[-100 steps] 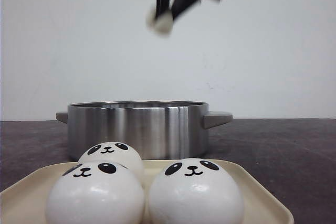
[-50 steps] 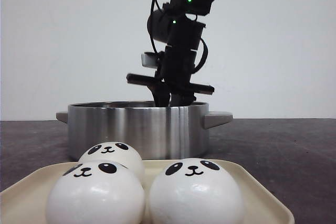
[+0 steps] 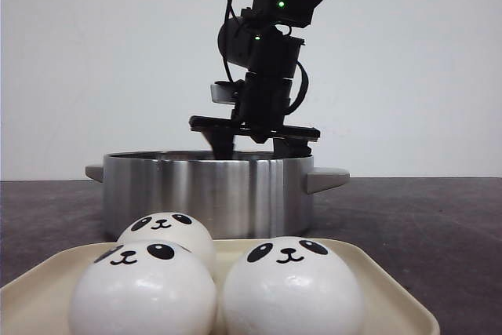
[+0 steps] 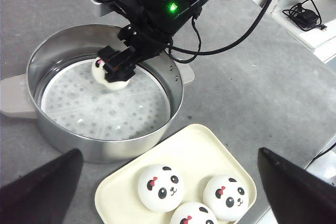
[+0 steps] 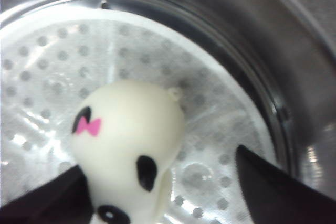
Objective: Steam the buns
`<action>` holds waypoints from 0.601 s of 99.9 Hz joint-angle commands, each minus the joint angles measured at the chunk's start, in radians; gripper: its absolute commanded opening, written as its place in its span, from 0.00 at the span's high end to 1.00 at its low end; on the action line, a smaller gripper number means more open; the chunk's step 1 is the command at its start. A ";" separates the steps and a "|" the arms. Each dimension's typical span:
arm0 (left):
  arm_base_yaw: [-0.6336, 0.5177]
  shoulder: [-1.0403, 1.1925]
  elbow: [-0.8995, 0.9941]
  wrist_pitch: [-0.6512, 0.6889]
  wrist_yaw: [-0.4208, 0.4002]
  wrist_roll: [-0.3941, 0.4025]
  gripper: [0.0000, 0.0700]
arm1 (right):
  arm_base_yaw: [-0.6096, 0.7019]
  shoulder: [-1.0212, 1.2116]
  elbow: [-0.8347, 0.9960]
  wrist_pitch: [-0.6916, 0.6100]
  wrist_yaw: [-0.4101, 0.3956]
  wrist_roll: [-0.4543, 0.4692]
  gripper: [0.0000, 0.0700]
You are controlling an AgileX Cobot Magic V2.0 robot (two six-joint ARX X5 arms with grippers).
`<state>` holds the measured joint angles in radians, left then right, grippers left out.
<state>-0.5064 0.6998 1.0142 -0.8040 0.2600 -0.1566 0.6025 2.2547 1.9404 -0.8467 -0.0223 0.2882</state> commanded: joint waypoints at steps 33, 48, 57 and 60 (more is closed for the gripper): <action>-0.006 0.006 0.013 -0.035 -0.002 0.010 0.00 | 0.002 0.034 0.031 -0.010 0.003 0.072 0.13; -0.006 0.006 0.013 -0.045 -0.002 0.010 0.00 | 0.006 0.030 0.040 0.022 -0.008 0.077 0.04; -0.006 0.009 0.013 -0.041 -0.002 0.010 0.00 | 0.006 0.009 0.080 0.019 -0.010 0.078 0.05; -0.006 0.014 0.013 -0.040 -0.002 0.009 0.00 | 0.006 -0.004 0.099 0.009 -0.012 0.075 0.05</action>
<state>-0.5064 0.7010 1.0142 -0.8566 0.2600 -0.1562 0.6064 2.2547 1.9755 -0.8341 -0.0334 0.3531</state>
